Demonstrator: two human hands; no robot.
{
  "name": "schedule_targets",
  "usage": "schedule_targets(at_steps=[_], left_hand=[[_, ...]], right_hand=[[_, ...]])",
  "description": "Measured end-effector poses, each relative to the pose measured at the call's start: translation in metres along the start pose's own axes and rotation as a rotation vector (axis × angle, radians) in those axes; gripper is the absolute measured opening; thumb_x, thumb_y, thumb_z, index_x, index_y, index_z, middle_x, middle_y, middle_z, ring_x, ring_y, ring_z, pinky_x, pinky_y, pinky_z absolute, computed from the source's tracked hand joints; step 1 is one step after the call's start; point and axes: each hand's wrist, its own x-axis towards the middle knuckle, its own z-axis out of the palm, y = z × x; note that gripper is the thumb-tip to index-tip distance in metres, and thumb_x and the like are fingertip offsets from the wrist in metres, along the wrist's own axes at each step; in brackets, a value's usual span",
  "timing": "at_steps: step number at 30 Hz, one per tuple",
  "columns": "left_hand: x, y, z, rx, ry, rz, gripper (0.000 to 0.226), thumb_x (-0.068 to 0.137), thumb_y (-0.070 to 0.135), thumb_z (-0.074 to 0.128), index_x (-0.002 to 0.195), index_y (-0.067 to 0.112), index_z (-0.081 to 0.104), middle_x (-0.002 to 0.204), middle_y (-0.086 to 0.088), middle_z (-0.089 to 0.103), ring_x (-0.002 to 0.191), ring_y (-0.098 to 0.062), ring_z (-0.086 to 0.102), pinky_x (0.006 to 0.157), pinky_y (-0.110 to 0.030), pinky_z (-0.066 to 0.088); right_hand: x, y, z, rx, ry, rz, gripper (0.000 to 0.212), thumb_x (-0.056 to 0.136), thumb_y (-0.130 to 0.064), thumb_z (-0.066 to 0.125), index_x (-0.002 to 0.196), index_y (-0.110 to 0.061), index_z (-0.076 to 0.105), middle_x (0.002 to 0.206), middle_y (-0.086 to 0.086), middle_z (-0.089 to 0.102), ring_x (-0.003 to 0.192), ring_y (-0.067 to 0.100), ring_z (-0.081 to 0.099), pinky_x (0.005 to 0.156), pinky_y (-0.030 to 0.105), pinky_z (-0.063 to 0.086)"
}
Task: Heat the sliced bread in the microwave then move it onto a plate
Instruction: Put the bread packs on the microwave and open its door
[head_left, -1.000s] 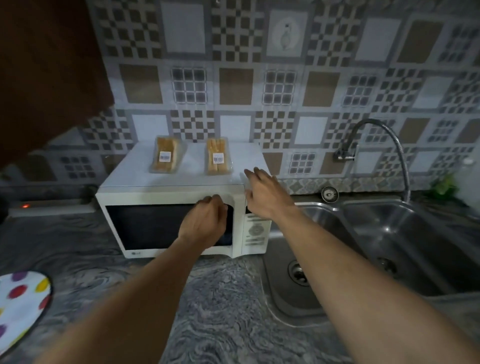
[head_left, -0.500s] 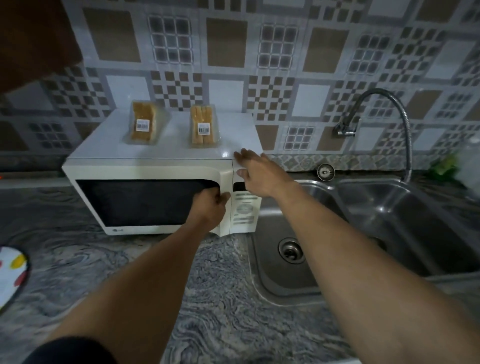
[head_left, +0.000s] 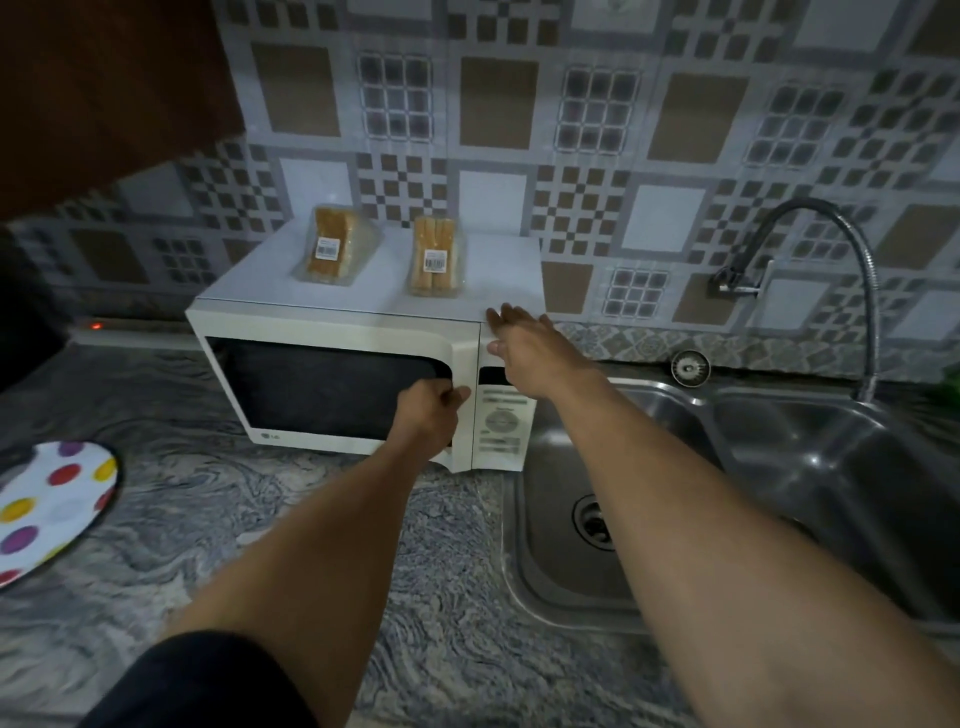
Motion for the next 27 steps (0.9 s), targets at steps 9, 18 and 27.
schedule_targets(at_steps=[9,18,27], left_hand=[[0.0002,0.0007,-0.0017,0.060,0.019,0.031,0.042,0.099,0.035,0.053,0.080,0.000,0.064,0.075,-0.020,0.068,0.073,-0.033,0.065,0.064,-0.036,0.050],[-0.0003,-0.0022,-0.0010,0.041,0.021,0.031,0.041,0.099,0.035,0.054,0.080,0.000,0.063,0.073,-0.020,0.068,0.070,-0.033,0.067,0.063,-0.036,0.052],[-0.0062,0.0035,-0.0010,0.029,0.044,0.012,0.037,0.099,0.035,0.054,0.074,0.009,0.061,0.072,-0.016,0.067,0.070,-0.030,0.066,0.064,-0.034,0.052]], right_hand=[[0.0012,-0.0009,-0.0042,-0.013,-0.004,-0.011,0.058,0.105,-0.009,0.042,0.158,-0.008,0.018,0.164,0.017,0.017,0.152,0.027,0.014,0.122,0.046,0.009],[0.0013,0.0013,-0.0038,-0.022,-0.003,-0.008,0.061,0.105,-0.006,0.042,0.159,-0.009,0.014,0.166,0.016,0.012,0.154,0.026,0.009,0.122,0.045,0.006],[0.0016,0.0023,-0.0035,-0.027,0.004,-0.024,0.063,0.104,-0.005,0.043,0.159,-0.010,0.015,0.166,0.017,0.012,0.153,0.027,0.011,0.123,0.045,0.008]])
